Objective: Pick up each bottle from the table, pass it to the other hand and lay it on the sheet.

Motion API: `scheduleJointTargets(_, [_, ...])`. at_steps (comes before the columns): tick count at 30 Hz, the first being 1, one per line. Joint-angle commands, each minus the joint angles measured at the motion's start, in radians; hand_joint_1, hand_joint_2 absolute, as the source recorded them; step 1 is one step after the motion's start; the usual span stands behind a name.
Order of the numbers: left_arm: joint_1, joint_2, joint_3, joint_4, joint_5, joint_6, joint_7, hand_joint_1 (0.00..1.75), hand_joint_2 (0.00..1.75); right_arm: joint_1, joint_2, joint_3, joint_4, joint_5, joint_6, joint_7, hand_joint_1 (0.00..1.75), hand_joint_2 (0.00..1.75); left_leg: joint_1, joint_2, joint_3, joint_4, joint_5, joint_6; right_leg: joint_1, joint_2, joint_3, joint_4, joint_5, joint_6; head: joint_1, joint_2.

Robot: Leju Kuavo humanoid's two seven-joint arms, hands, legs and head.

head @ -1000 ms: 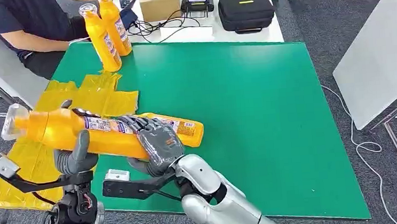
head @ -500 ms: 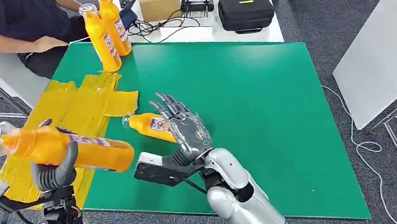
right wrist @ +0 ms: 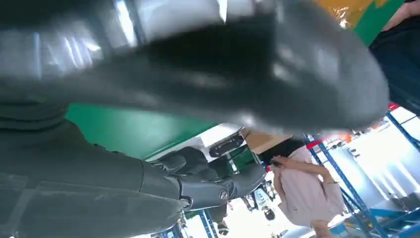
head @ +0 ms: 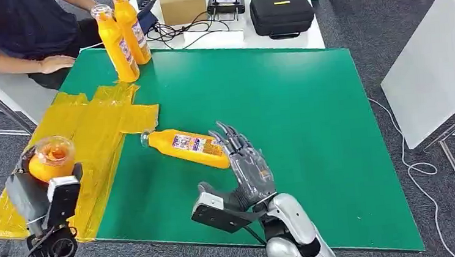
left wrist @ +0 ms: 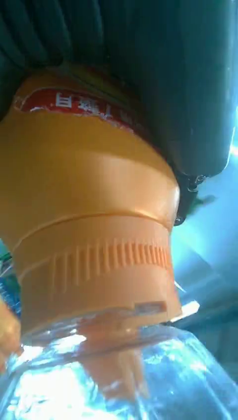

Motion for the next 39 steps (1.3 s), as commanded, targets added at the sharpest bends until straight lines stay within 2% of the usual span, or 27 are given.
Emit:
scheduleJointTargets(1, [-0.131, -0.012, 0.026, 0.307, -0.364, 0.044, -0.005, 1.75, 1.75, -0.041, -0.036, 0.01, 0.022, -0.037, 0.013, 0.0, 0.0, 0.0, 0.001, -0.003, 0.005, -0.002, -0.001, -0.002, 0.001, -0.001, 0.007, -0.002, -0.002, -0.001, 0.0, 0.0])
scheduleJointTargets(6, [-0.171, -0.042, 0.057, 0.388, -0.516, 0.044, -0.002, 1.75, 1.75, -0.068, -0.034, 0.017, 0.046, -0.049, 0.025, -0.001, 0.0, 0.0, 0.0, -0.001, 0.003, -0.001, 0.0, -0.001, 0.0, 0.0, 0.004, -0.001, -0.001, -0.001, 0.0, 0.0])
scheduleJointTargets(8, [-0.217, -0.03, 0.028, 0.449, -0.687, 0.044, 0.086, 1.75, 1.75, -0.107, -0.03, 0.031, 0.085, -0.071, 0.029, -0.005, 0.0, 0.0, 0.0, -0.001, 0.003, -0.001, 0.0, -0.001, 0.0, 0.001, 0.004, -0.001, 0.0, -0.001, 0.0, 0.0])
scheduleJointTargets(9, [-0.226, -0.025, 0.017, 0.469, -0.693, 0.044, 0.098, 1.75, 1.75, -0.111, -0.029, 0.032, 0.088, -0.073, 0.028, -0.005, 0.0, 0.0, 0.0, -0.001, 0.003, -0.001, 0.0, -0.002, 0.0, 0.0, 0.005, -0.001, -0.001, -0.001, 0.0, 0.0])
scheduleJointTargets(10, [-0.249, 0.004, -0.044, 0.514, -0.677, 0.044, 0.154, 1.75, 1.75, -0.122, -0.026, 0.038, 0.095, -0.08, 0.027, -0.003, 0.0, 0.0, 0.001, -0.001, 0.005, -0.001, -0.001, -0.002, 0.001, 0.001, 0.007, -0.002, -0.001, -0.002, 0.0, 0.0])
scheduleJointTargets(12, [-0.273, 0.007, -0.053, 0.561, -0.717, 0.044, 0.191, 1.75, 1.75, -0.13, -0.024, 0.036, 0.1, -0.086, 0.028, -0.002, 0.0, 0.0, 0.001, -0.003, 0.005, -0.001, 0.0, -0.002, 0.001, -0.001, 0.007, -0.001, -0.001, -0.002, 0.0, 0.0])
scheduleJointTargets(14, [-0.299, 0.038, -0.113, 0.631, -0.78, 0.044, 0.28, 1.75, 1.75, -0.146, -0.019, 0.043, 0.112, -0.096, 0.031, -0.001, 0.0, 0.0, 0.001, -0.002, 0.005, -0.001, 0.0, -0.002, 0.001, 0.001, 0.007, -0.001, -0.001, -0.002, 0.0, 0.0])
scheduleJointTargets(15, [-0.301, 0.043, -0.122, 0.642, -0.789, 0.044, 0.301, 1.61, 1.75, -0.148, -0.018, 0.044, 0.115, -0.098, 0.032, -0.001, 0.0, 0.0, 0.001, 0.0, 0.003, -0.001, 0.0, -0.002, 0.001, 0.002, 0.005, -0.001, 0.0, -0.001, 0.0, 0.0])
scheduleJointTargets(16, [-0.306, 0.07, -0.165, 0.683, -0.795, 0.044, 0.364, 0.59, 1.75, -0.156, -0.014, 0.046, 0.123, -0.104, 0.035, -0.002, 0.0, 0.0, 0.001, 0.0, 0.005, -0.001, 0.0, -0.002, 0.001, 0.002, 0.006, -0.001, -0.001, -0.002, 0.0, 0.0])
scheduleJointTargets(17, [-0.309, 0.076, -0.179, 0.702, -0.795, 0.044, 0.392, 0.0, 1.75, -0.161, -0.012, 0.047, 0.128, -0.106, 0.037, -0.003, 0.0, 0.0, 0.001, 0.0, 0.006, -0.002, -0.001, -0.002, 0.001, 0.003, 0.008, -0.002, -0.001, -0.002, 0.0, 0.0])
scheduleJointTargets(20, [-0.322, 0.088, -0.179, 0.759, -0.786, 0.044, 0.408, 0.0, 1.75, -0.173, -0.007, 0.051, 0.141, -0.113, 0.041, -0.006, 0.0, 0.0, 0.002, 0.002, 0.01, -0.002, -0.002, -0.004, 0.002, 0.005, 0.012, -0.003, -0.002, -0.003, 0.0, 0.0])
scheduleJointTargets(22, [-0.334, 0.093, -0.168, 0.81, -0.775, 0.044, 0.421, 0.0, 1.75, -0.181, -0.006, 0.052, 0.15, -0.114, 0.043, -0.006, 0.0, 0.0, 0.001, 0.002, 0.004, -0.001, 0.0, -0.002, 0.001, 0.003, 0.005, -0.001, 0.0, -0.001, 0.0, 0.0])
scheduleJointTargets(23, [-0.34, 0.096, -0.16, 0.823, -0.755, 0.044, 0.399, 0.0, 1.75, -0.186, -0.004, 0.05, 0.156, -0.115, 0.044, -0.006, 0.0, 0.0, 0.001, 0.002, 0.006, -0.001, -0.001, -0.002, 0.001, 0.004, 0.007, -0.001, -0.001, -0.002, 0.0, 0.0])
scheduleJointTargets(30, [-0.326, 0.106, -0.154, 0.813, -0.752, 0.044, 0.39, 0.0, 1.75, -0.218, 0.007, 0.039, 0.193, -0.131, 0.065, -0.021, 0.0, 0.0, 0.001, 0.002, 0.004, 0.0, 0.0, -0.002, 0.001, 0.004, 0.006, -0.001, -0.001, -0.002, 0.0, 0.0])
scheduleJointTargets(31, [-0.326, 0.104, -0.15, 0.817, -0.744, 0.044, 0.387, 0.0, 0.0, -0.231, 0.012, 0.041, 0.205, -0.13, 0.075, -0.021, 0.0, 0.0, 0.002, 0.002, 0.005, 0.0, -0.001, -0.003, 0.001, 0.004, 0.007, -0.001, -0.001, -0.002, 0.0, 0.0])
scheduleJointTargets(36, [-0.323, 0.105, -0.148, 0.83, -0.743, 0.044, 0.385, 0.0, 0.0, -0.24, 0.016, 0.038, 0.216, -0.129, 0.08, -0.02, 0.0, 0.0, 0.0, 0.001, 0.002, 0.0, 0.001, -0.001, 0.0, 0.003, 0.003, 0.0, 0.0, -0.001, 0.0, 0.0])
scheduleJointTargets(39, [-0.325, 0.094, -0.115, 0.839, -0.686, 0.044, 0.348, 0.0, 0.0, -0.253, 0.02, 0.034, 0.237, -0.126, 0.088, -0.021, 0.0, 0.0, 0.001, 0.001, 0.005, 0.0, -0.001, -0.002, 0.001, 0.003, 0.007, -0.001, -0.001, -0.002, 0.0, 0.0])
